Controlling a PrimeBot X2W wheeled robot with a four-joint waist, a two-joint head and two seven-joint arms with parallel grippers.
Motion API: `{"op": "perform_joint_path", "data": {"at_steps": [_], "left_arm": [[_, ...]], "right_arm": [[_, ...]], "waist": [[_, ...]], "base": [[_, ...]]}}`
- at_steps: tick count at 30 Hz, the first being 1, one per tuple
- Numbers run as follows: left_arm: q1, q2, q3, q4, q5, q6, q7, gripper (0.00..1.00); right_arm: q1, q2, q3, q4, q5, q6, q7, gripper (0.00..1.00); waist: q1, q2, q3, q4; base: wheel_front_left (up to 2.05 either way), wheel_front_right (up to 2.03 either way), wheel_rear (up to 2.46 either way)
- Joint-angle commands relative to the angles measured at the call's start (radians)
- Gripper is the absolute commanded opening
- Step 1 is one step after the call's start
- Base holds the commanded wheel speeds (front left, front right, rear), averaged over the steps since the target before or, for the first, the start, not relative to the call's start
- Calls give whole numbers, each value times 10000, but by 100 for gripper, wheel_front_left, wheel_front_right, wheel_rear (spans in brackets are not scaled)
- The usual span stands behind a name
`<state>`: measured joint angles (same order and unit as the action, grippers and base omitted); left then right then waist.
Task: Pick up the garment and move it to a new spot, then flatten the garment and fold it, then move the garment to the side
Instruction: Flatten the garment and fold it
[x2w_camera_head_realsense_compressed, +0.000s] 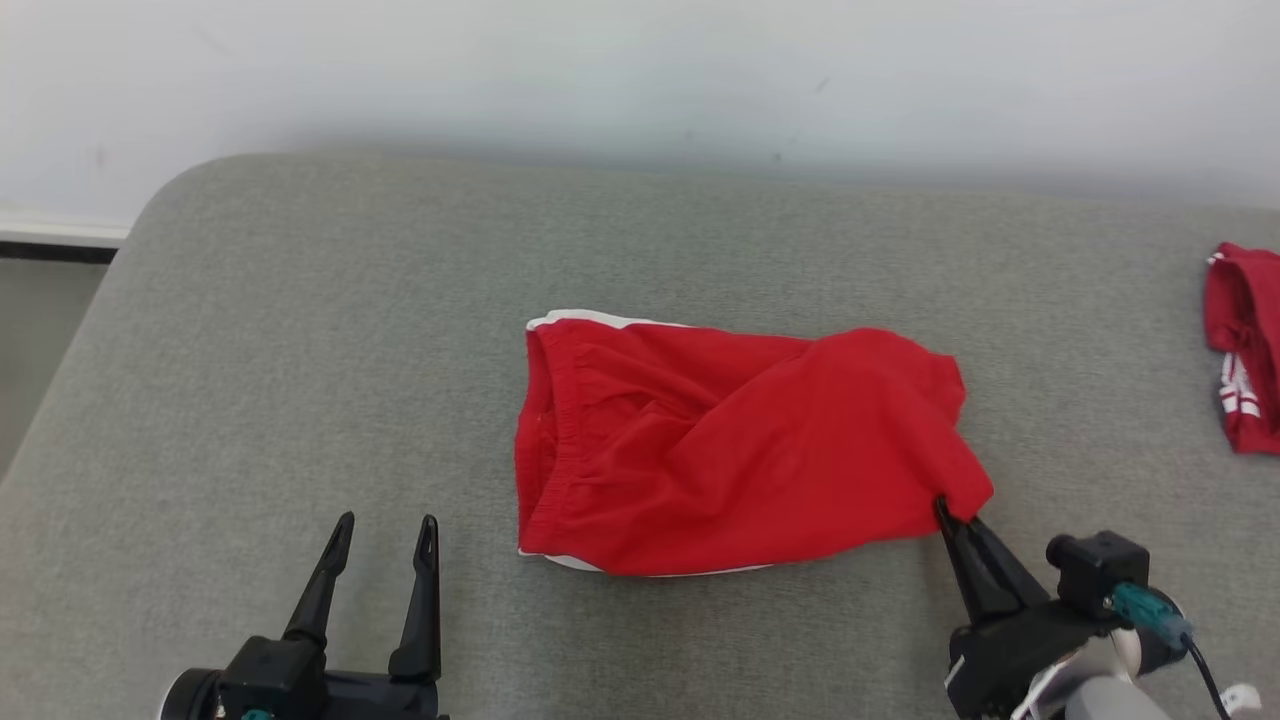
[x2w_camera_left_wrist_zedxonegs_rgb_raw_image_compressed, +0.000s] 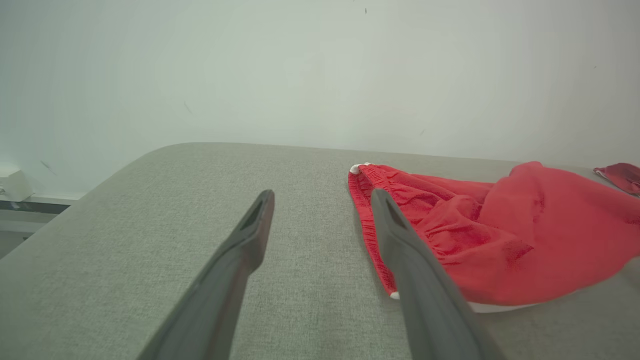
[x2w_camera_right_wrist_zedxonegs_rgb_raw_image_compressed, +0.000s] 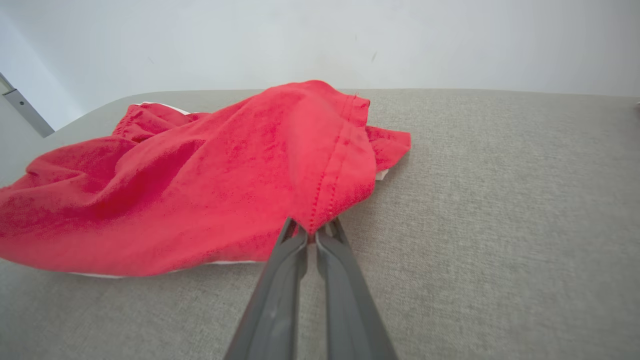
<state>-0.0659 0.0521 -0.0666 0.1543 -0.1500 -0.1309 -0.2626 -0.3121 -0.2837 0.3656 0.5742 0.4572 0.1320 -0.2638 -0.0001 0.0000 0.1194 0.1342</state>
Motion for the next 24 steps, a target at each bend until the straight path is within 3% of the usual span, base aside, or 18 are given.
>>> {"op": "perform_joint_path", "data": {"at_steps": [1,10,11,19,24], "left_arm": [[78,-6,5,6,59,12,-27,100],[149,-10,30,52,81,12,-27,100],[173,-11,19,43,84,12,-27,100],[174,-10,-46,96,72,12,-27,100],[188,17,-14,56,80,12,-27,100]], "right_arm": [[236,-35,-54,-158,76,-34,27,0],[2478,213,-1328,-2653,-74,-34,1364,0],[2867,259,-1630,-3095,-133,-34,1654,98],[3375,264,-2493,-3958,-1014,-34,2100,100],[3137,53,-2741,-3788,-1326,-34,2379,100]], "waist": [[1,0,-191,-326],[1,0,-264,-663],[1,0,-270,-682],[1,0,-348,-550],[1,0,-336,-468]], "base": [[0,0,0],[0,0,0],[0,0,0],[0,0,0],[0,0,0]]}}
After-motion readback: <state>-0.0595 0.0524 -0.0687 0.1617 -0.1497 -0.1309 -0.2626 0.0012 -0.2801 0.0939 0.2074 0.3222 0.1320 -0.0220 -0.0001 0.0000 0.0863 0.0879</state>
